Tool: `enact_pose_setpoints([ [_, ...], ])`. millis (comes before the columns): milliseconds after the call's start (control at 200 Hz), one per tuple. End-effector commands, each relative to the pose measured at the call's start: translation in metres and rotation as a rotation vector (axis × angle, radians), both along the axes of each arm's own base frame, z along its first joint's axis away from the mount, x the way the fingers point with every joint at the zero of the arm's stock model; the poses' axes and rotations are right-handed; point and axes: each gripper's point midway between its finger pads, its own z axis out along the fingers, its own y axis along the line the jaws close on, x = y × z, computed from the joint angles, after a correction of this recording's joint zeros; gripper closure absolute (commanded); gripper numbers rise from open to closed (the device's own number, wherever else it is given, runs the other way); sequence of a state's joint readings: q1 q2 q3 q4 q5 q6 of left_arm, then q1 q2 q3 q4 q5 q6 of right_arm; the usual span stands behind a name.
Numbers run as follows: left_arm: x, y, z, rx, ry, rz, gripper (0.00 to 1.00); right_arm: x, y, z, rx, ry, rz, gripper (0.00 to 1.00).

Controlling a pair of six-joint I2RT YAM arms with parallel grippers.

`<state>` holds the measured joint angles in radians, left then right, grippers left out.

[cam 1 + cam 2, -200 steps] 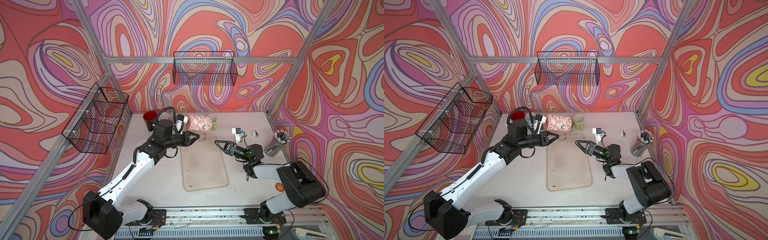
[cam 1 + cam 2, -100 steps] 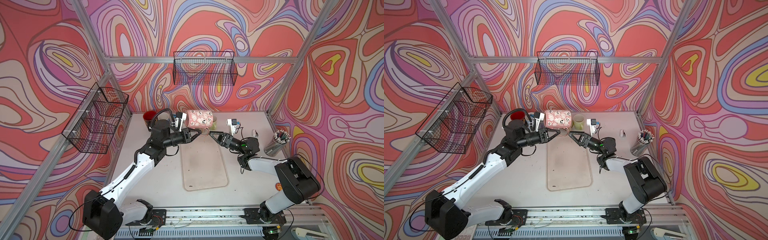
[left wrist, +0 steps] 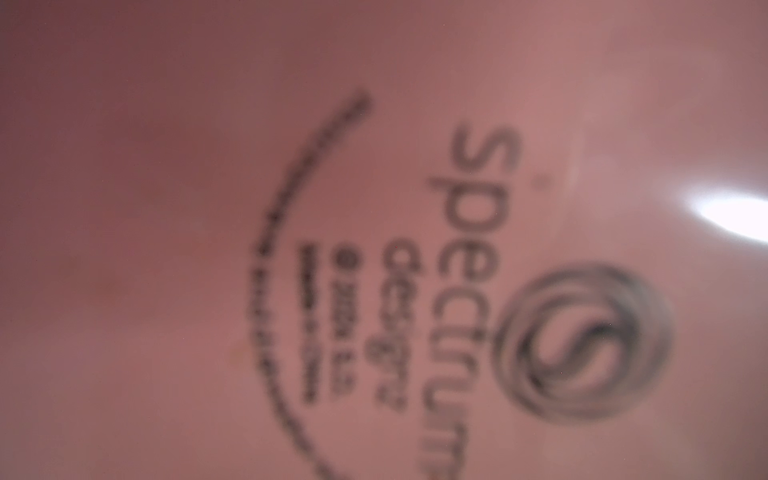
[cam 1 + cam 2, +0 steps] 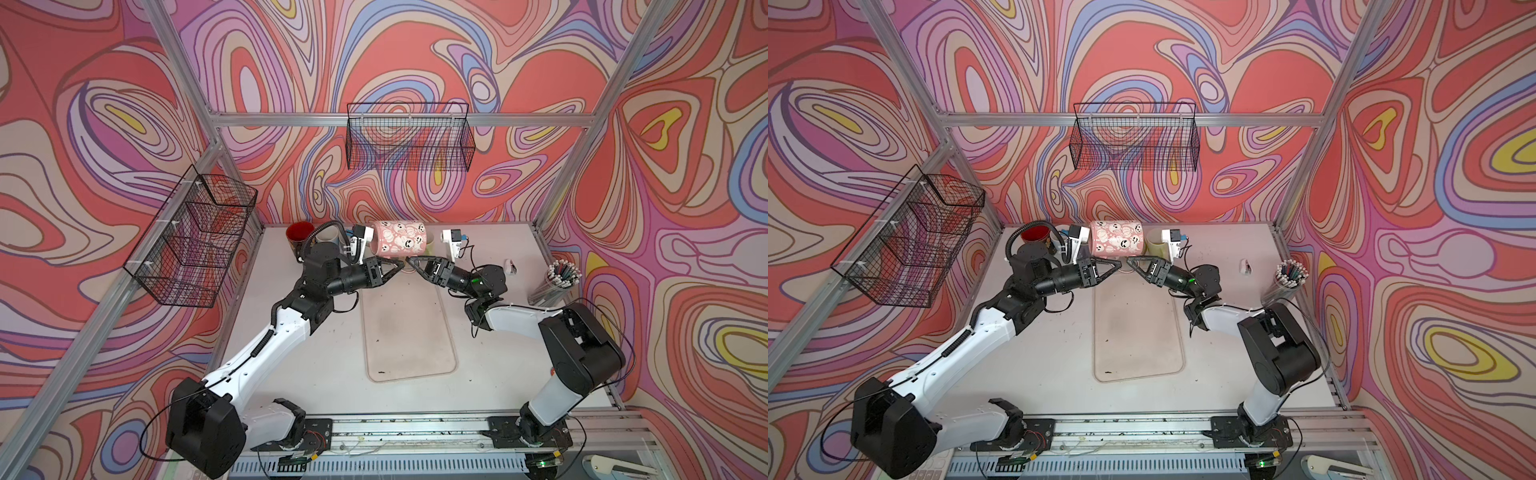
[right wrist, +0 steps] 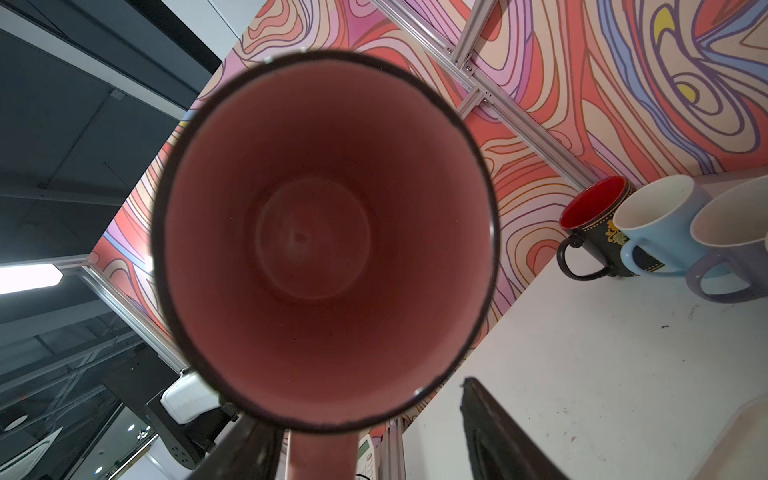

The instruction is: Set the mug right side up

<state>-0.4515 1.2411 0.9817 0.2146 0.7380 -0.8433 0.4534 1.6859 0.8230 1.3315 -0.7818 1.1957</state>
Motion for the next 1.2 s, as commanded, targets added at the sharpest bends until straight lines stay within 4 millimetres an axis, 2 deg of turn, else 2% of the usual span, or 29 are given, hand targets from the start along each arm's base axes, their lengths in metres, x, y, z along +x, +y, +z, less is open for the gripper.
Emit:
enact_pose_setpoints([
  [0, -0.006, 0.000, 0.046, -0.090, -0.186, -0.024, 1.00, 0.004, 0.003, 0.008, 0.021, -0.013, 0.006, 0.32],
  [441, 0.001, -0.005, 0.023, -0.095, -0.138, -0.035, 1.00, 0.013, 0.010, 0.010, 0.038, 0.005, 0.020, 0.43],
  [561, 0.003, -0.006, 0.017, -0.092, -0.125, -0.036, 1.00, 0.014, 0.011, 0.009, 0.041, 0.014, 0.025, 0.51],
  [706, 0.003, -0.007, 0.012, -0.089, -0.113, -0.037, 1.00, 0.014, 0.011, 0.013, 0.050, 0.014, 0.029, 0.69],
  [716, 0.004, -0.007, 0.011, -0.090, -0.112, -0.037, 1.00, 0.018, 0.013, 0.004, 0.043, 0.031, 0.030, 0.71],
  [741, 0.004, -0.007, 0.010, -0.091, -0.107, -0.037, 1.00, 0.020, 0.014, 0.001, 0.042, 0.041, 0.032, 0.75],
  [906, 0.005, -0.009, 0.000, -0.095, -0.082, -0.039, 1.00, 0.022, 0.016, -0.002, 0.056, 0.050, 0.044, 1.00],
  [1192, 0.004, -0.005, -0.007, -0.080, -0.082, -0.016, 1.00, 0.024, 0.016, -0.009, 0.049, 0.062, 0.040, 1.00],
])
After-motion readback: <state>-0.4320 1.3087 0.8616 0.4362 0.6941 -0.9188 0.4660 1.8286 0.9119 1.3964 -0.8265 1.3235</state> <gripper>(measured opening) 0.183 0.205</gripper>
